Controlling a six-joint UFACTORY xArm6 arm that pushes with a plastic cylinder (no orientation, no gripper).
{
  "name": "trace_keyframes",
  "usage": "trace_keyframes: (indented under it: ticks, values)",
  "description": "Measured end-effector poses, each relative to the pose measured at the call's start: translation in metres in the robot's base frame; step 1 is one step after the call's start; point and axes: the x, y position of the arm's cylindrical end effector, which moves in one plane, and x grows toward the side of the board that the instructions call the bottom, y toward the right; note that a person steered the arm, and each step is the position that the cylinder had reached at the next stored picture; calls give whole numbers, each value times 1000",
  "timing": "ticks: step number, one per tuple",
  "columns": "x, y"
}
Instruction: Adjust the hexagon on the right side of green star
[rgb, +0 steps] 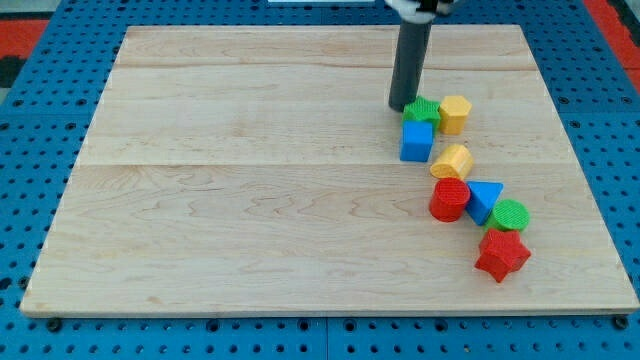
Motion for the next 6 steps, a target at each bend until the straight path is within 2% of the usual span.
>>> trace_keyframes:
  ticks: [1, 2, 3, 4, 5, 6]
  values:
    - [27, -3]
    - [-16, -20]
    - [-44, 6]
    - [-43, 72]
    - [-15, 71]
    - [5, 11]
